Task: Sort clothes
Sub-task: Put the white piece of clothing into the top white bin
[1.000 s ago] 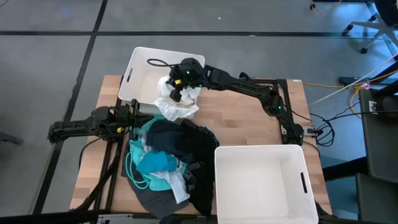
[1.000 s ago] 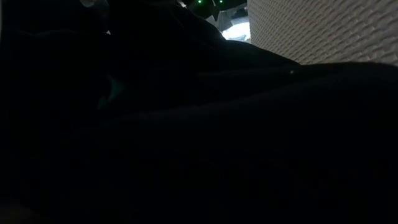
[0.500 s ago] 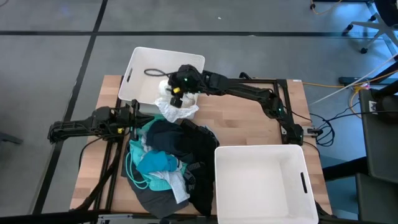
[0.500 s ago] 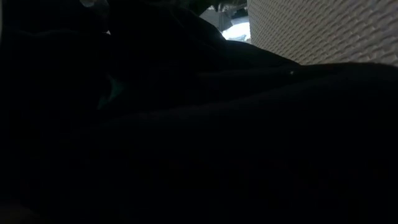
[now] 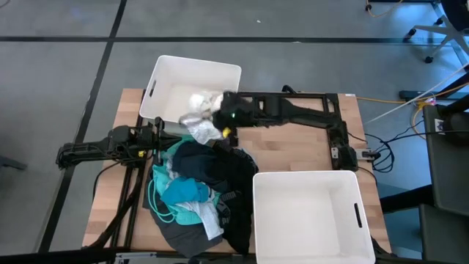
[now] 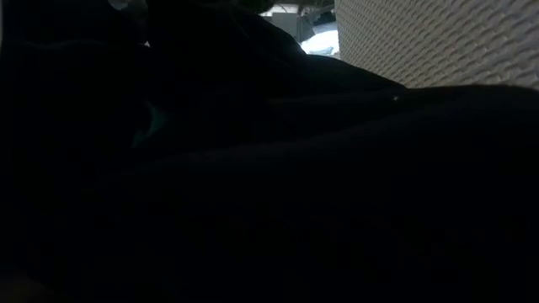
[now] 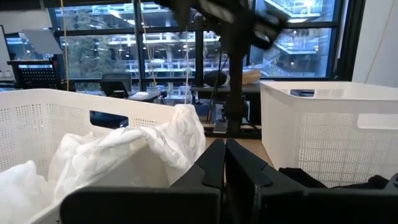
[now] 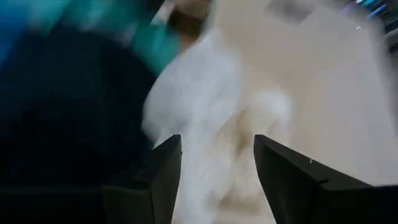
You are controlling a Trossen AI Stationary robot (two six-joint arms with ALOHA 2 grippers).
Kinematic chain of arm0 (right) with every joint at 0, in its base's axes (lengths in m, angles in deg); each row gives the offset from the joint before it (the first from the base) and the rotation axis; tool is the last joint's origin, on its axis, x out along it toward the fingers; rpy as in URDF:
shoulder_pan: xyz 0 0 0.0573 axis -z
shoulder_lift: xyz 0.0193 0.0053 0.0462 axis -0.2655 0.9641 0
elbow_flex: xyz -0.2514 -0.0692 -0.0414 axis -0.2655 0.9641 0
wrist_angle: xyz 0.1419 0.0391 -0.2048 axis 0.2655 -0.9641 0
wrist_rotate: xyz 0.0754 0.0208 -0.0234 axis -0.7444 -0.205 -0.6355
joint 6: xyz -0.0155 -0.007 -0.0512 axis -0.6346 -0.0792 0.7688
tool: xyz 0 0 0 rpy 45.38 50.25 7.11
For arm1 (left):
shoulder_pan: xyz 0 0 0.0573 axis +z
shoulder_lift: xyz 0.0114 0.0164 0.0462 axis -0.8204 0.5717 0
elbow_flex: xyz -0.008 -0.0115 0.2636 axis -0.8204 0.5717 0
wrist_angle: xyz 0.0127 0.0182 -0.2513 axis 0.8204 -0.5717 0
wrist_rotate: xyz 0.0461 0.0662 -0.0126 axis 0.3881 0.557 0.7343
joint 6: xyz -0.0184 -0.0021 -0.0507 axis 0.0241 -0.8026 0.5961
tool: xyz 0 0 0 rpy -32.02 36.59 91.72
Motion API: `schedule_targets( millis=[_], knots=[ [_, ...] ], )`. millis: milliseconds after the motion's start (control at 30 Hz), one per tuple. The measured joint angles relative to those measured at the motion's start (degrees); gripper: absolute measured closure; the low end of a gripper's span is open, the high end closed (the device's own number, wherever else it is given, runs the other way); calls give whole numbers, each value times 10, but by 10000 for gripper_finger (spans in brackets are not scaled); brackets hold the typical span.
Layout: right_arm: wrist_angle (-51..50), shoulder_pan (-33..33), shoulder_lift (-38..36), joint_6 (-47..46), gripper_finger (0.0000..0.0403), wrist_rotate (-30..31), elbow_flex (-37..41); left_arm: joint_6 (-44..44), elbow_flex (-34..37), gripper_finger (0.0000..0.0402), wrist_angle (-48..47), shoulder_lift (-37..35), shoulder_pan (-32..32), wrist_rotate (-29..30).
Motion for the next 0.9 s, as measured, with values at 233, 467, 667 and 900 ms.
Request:
schedule_targets(
  millis=[233, 467, 667, 900],
  knots=[
    [-50, -32, 2, 1, 216, 68, 45, 7, 0, 398, 2, 0, 0, 0],
    [7, -34, 2, 31, 220, 155, 120, 9, 0, 398, 3, 0, 0, 0],
    [77, -34, 2, 82, 220, 149, 152, 1, 0, 398, 3, 0, 0, 0],
    [92, -29, 2, 106, 273, 149, 162, 2, 0, 398, 3, 0, 0, 0]
  ],
)
